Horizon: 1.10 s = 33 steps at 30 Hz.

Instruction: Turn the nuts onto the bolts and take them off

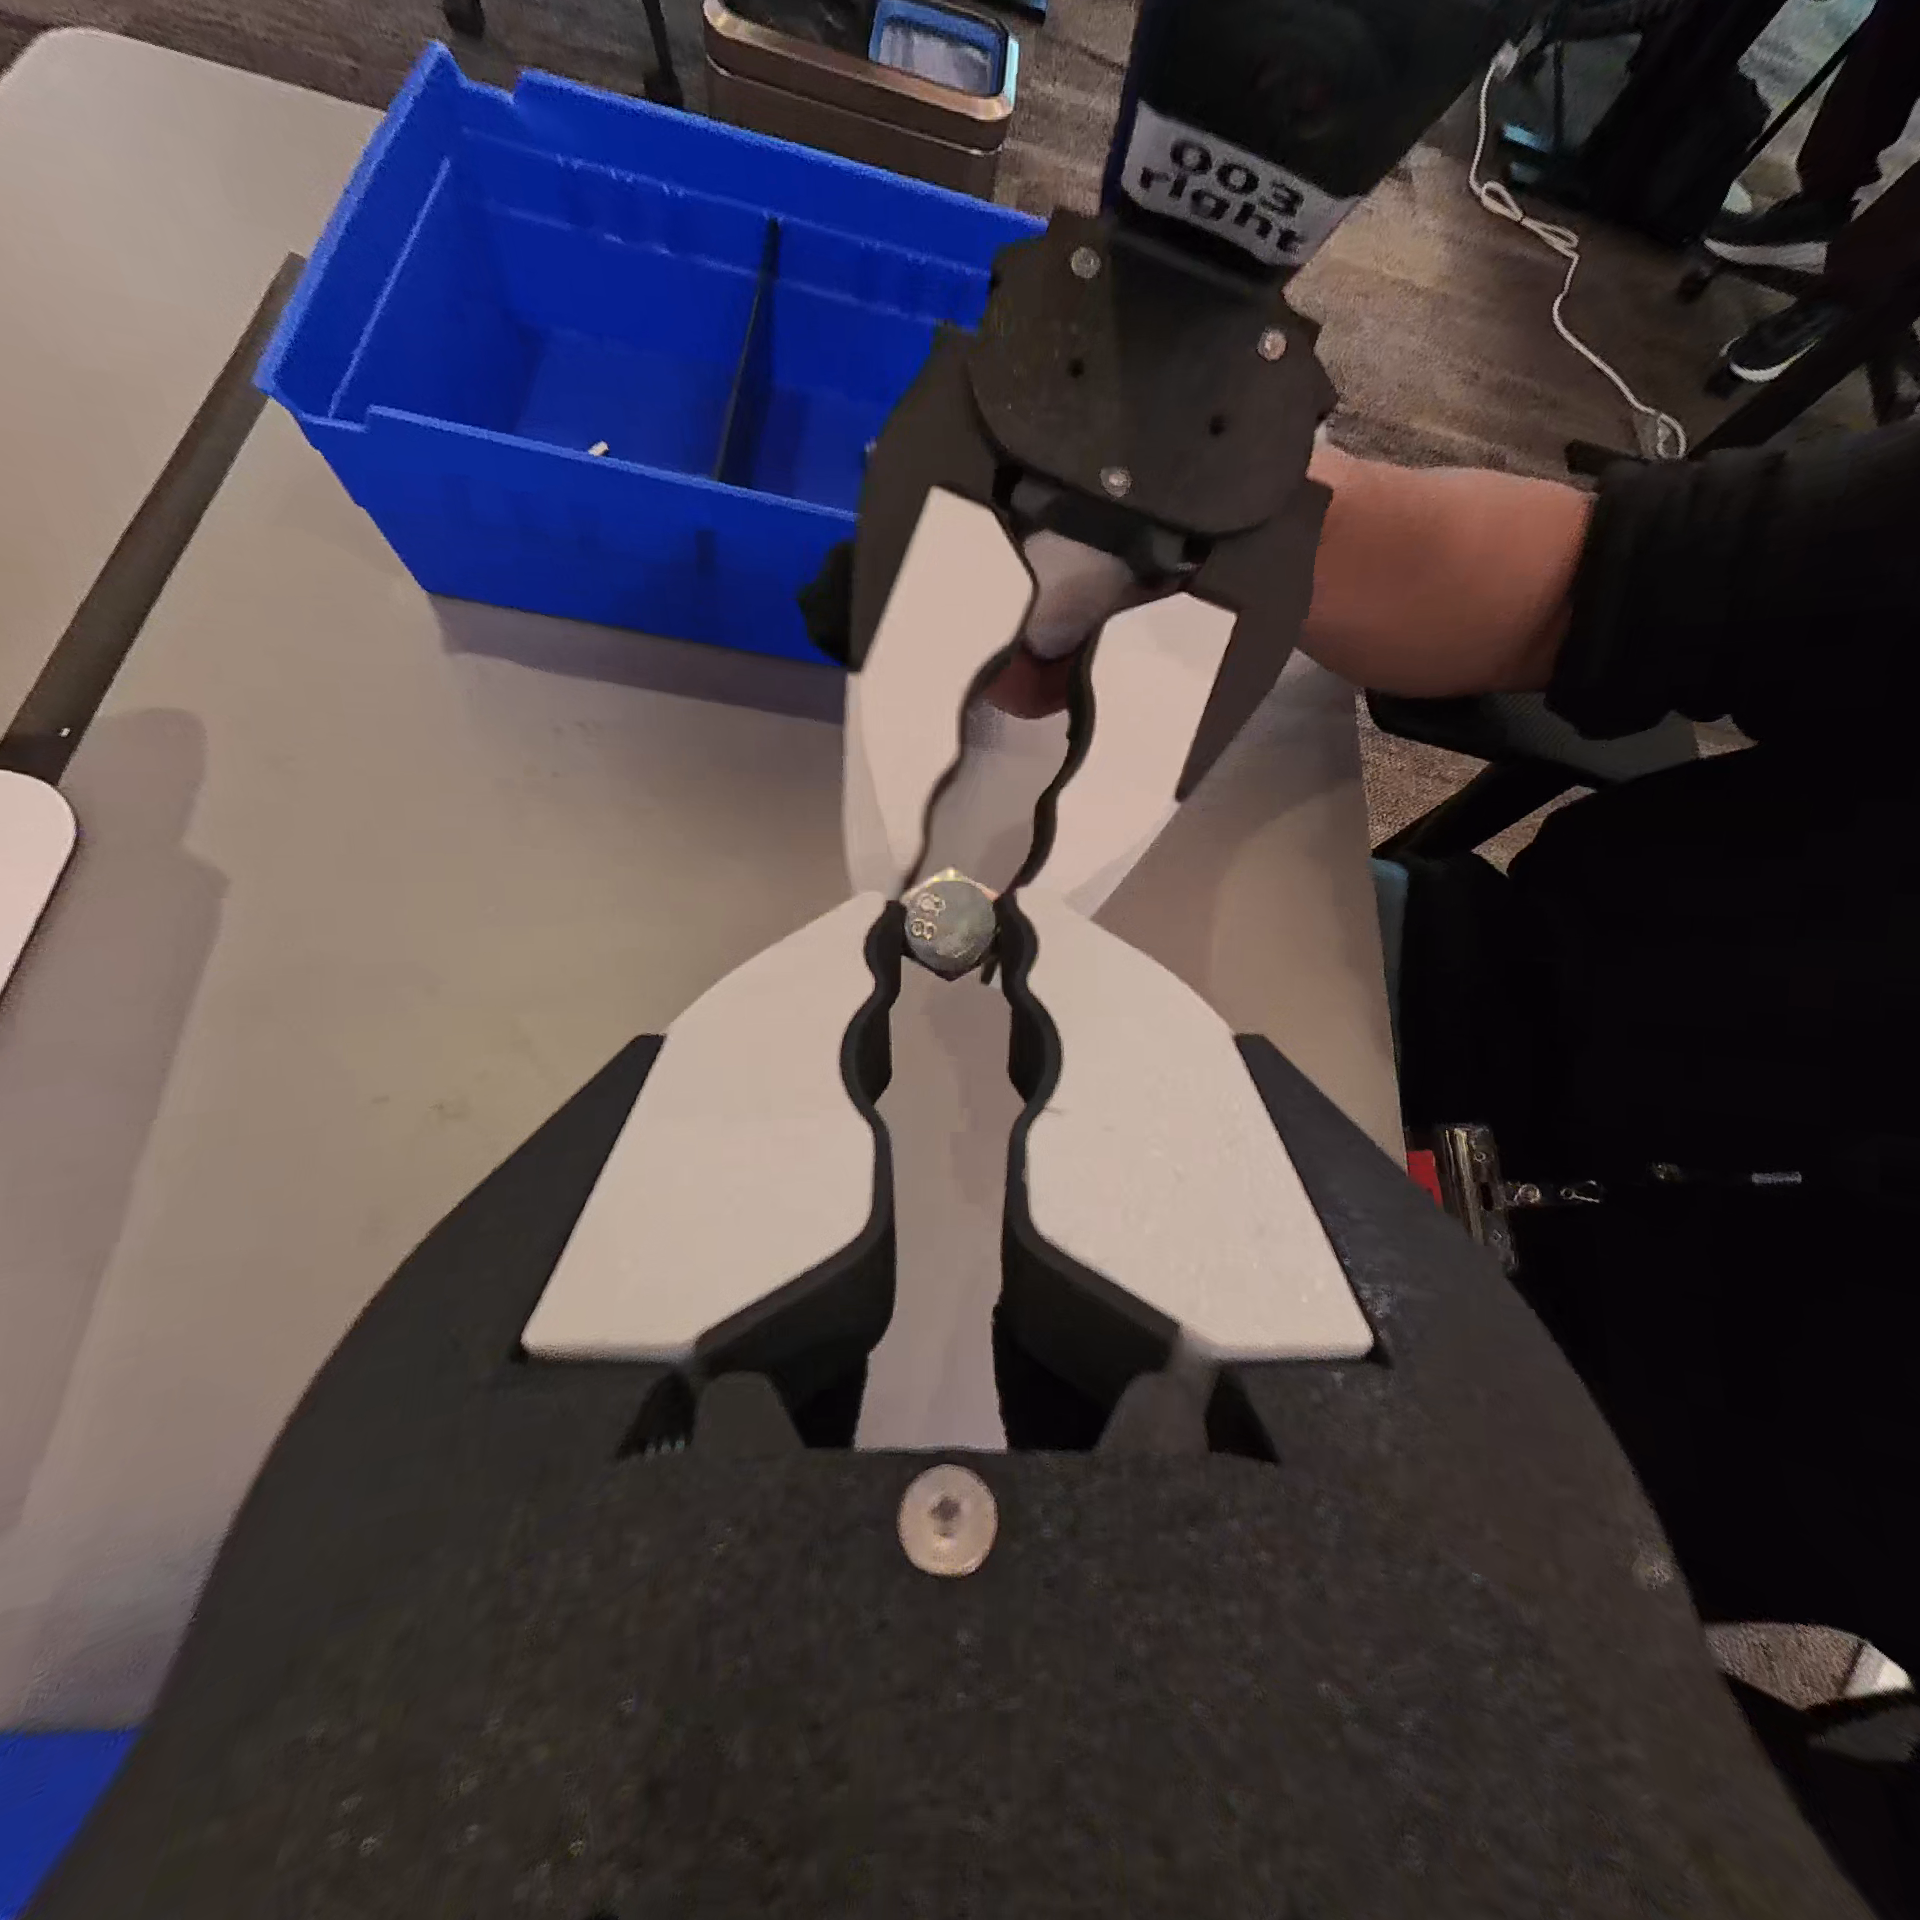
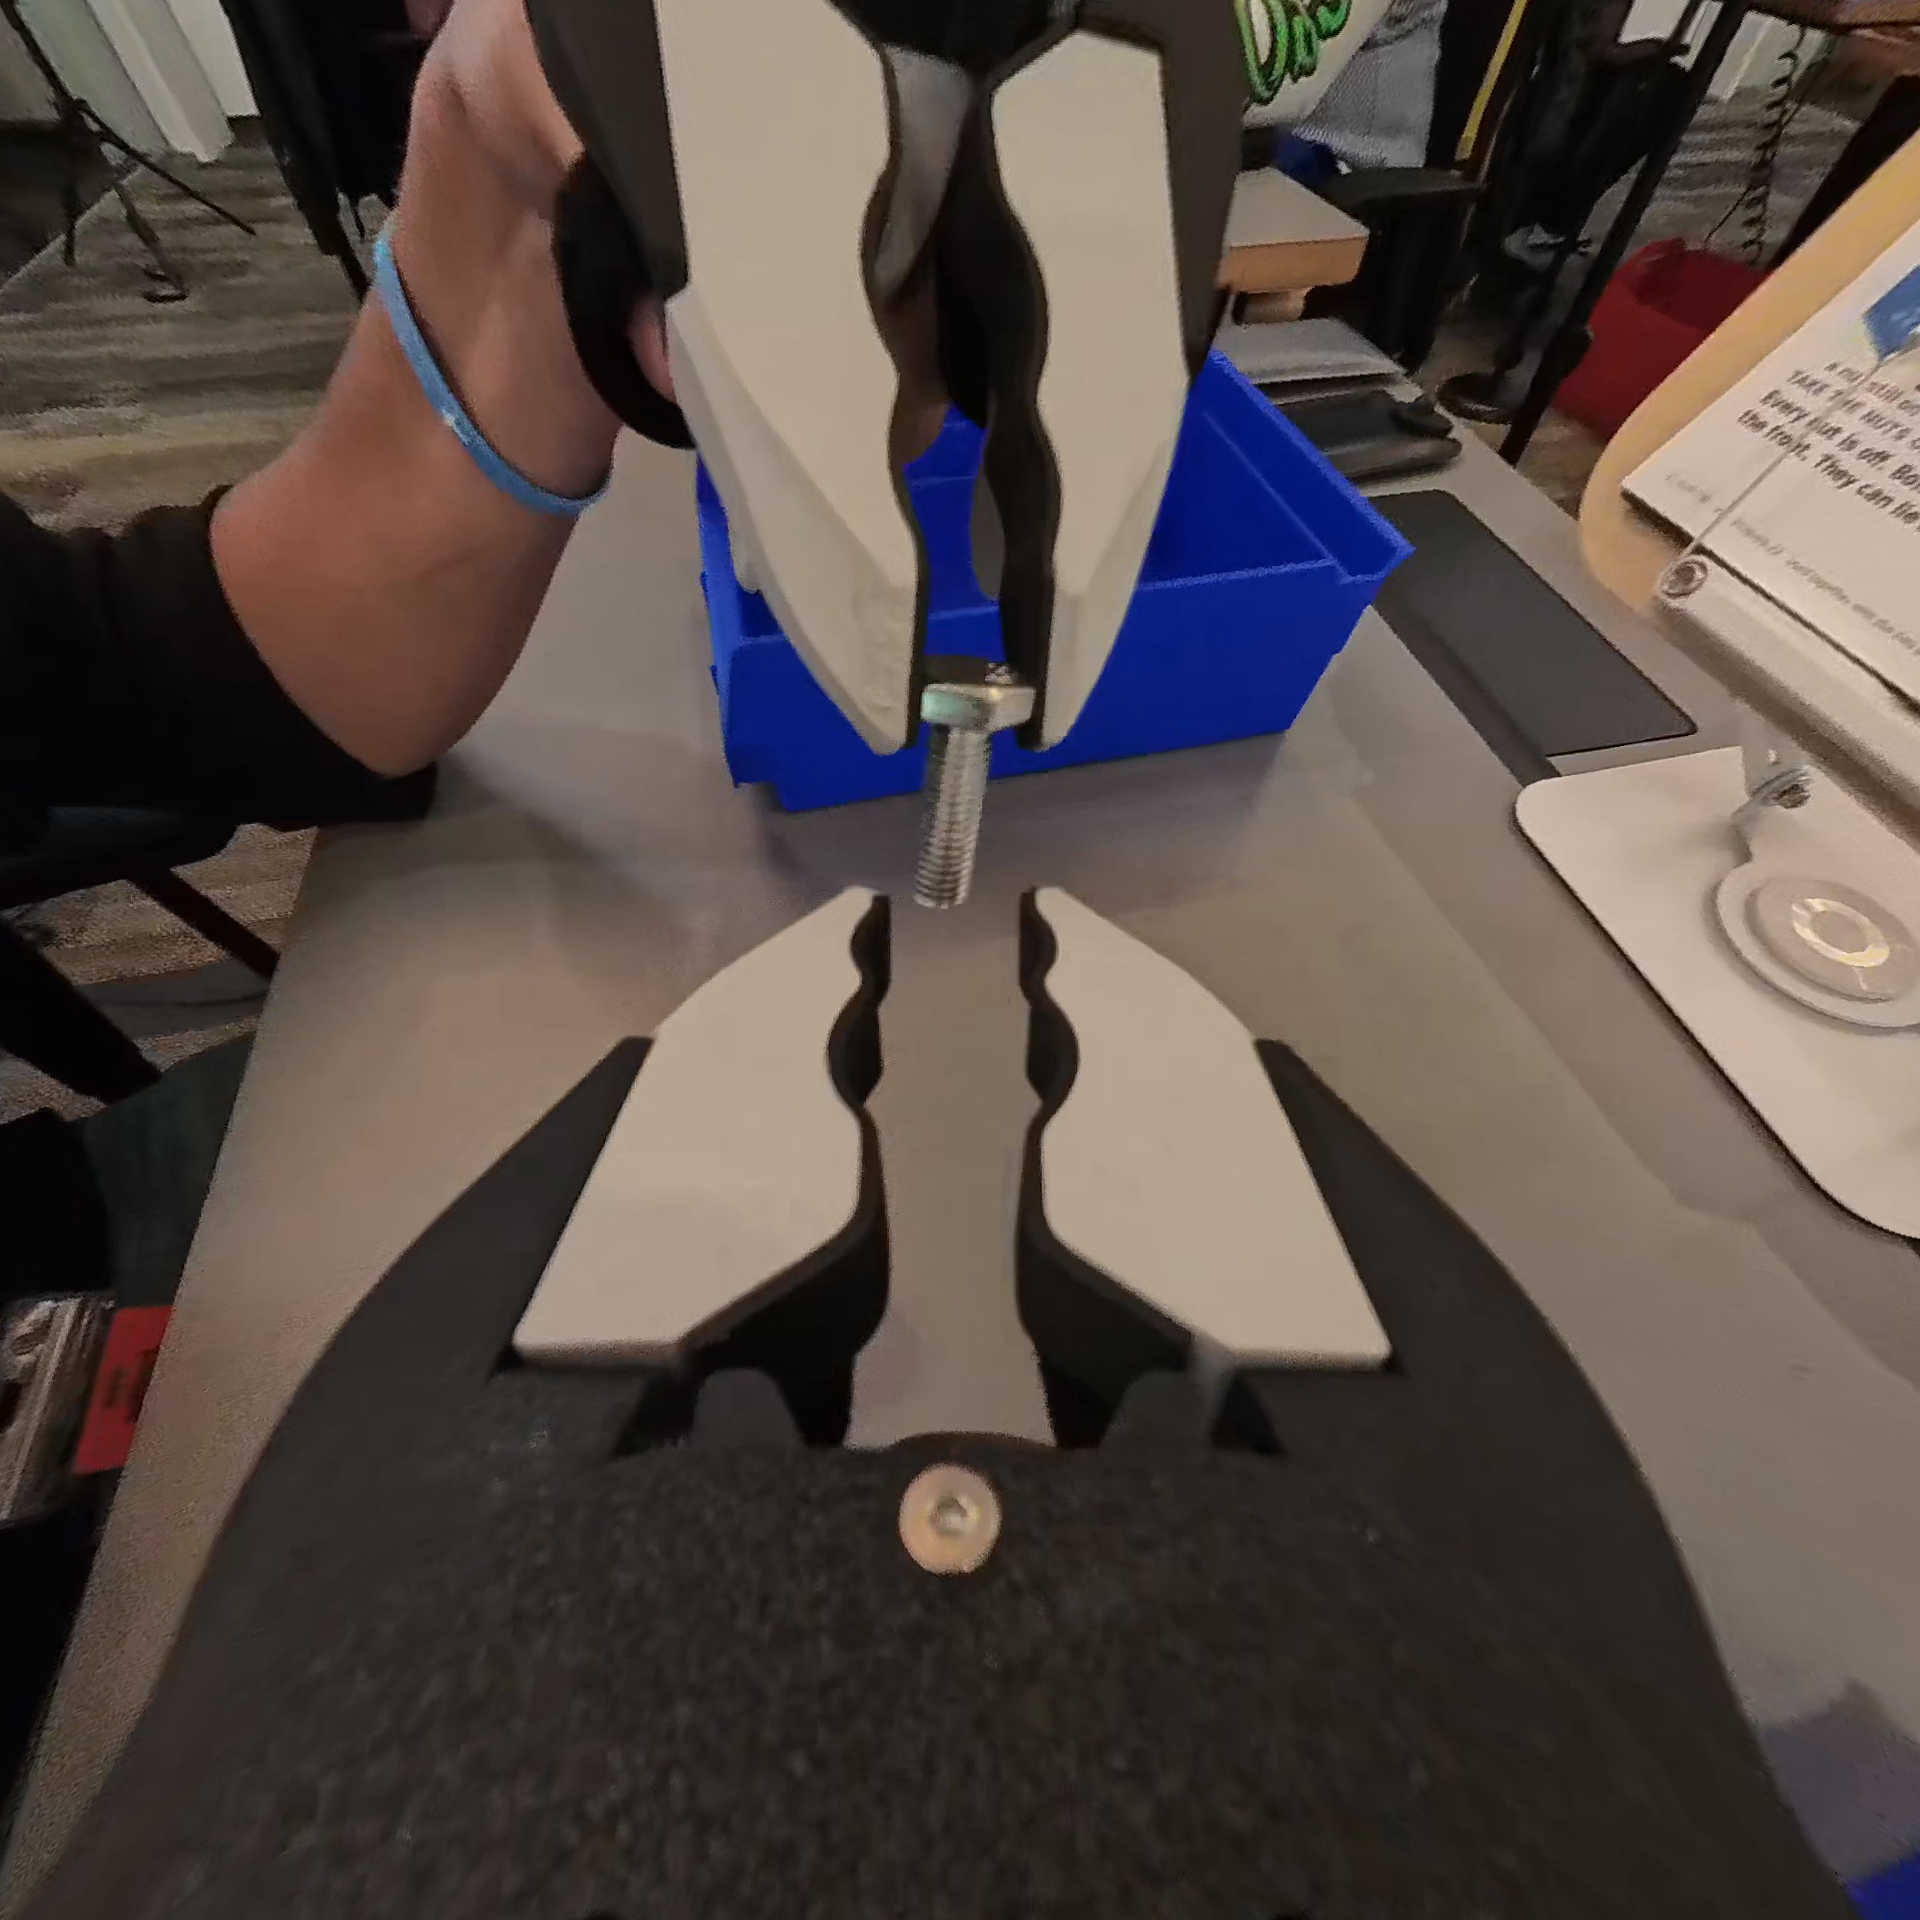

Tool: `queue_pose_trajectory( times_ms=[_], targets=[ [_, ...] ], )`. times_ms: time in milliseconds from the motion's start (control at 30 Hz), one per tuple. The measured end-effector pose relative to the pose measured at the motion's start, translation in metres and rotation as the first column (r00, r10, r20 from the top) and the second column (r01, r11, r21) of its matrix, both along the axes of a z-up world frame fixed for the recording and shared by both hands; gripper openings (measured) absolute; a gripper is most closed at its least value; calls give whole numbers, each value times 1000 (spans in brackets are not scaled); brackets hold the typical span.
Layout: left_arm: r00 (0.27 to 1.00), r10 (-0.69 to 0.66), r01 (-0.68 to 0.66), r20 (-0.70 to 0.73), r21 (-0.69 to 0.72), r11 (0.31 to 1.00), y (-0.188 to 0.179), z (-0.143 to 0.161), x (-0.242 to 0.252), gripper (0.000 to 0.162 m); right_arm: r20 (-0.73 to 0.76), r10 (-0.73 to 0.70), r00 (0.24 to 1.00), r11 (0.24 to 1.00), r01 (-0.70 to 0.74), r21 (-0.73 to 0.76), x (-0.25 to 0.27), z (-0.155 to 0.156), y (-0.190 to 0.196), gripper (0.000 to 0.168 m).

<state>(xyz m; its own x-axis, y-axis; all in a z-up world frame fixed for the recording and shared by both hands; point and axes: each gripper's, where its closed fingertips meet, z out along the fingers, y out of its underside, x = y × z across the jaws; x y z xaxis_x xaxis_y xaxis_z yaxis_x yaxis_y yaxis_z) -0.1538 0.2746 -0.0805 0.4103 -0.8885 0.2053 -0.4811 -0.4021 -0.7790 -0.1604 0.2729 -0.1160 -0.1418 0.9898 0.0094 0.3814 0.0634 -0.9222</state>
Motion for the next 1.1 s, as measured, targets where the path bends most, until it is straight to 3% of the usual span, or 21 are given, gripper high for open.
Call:
queue_pose_trajectory(
  times_ms=[167,233,433,567,700,767,833,867,1000,1100],
  targets=[
    [1000,-19,19,2,-12,1000,0,-5,7,17,-29,31,999,994,-34,-102,-2,2,-6,23],
    [999,-37,37,5,-20,999,-1,-7,11,17,-51,29,998,994,-34,-100,-1,5,-6,10],
    [1000,-25,25,-3,-8,1000,0,-7,8,17,-59,22,998,995,-27,-92,6,10,0,10],
    [996,85,-86,31,30,996,11,12,-9,25,-29,-83,996,997,82,-9,20,22,23,10],
    [970,224,-232,92,75,970,17,40,-35,28,-2,-357,934,918,351,183,79,63,87,10],
    [965,238,-251,110,119,961,13,52,-44,28,91,-500,861,844,462,271,119,68,124,10],
    [960,254,-270,116,152,951,10,60,-51,27,227,-657,719,729,528,436,162,53,174,10],
    [957,262,-280,124,162,946,9,64,-53,27,346,-690,636,711,505,489,182,34,195,10],
    [964,244,-260,110,179,949,2,66,-53,28,765,-524,374,844,349,407,232,-70,246,10],
    [961,268,-275,61,194,942,5,60,-55,27,859,-464,218,873,274,403,259,-121,269,10]
  ],
)
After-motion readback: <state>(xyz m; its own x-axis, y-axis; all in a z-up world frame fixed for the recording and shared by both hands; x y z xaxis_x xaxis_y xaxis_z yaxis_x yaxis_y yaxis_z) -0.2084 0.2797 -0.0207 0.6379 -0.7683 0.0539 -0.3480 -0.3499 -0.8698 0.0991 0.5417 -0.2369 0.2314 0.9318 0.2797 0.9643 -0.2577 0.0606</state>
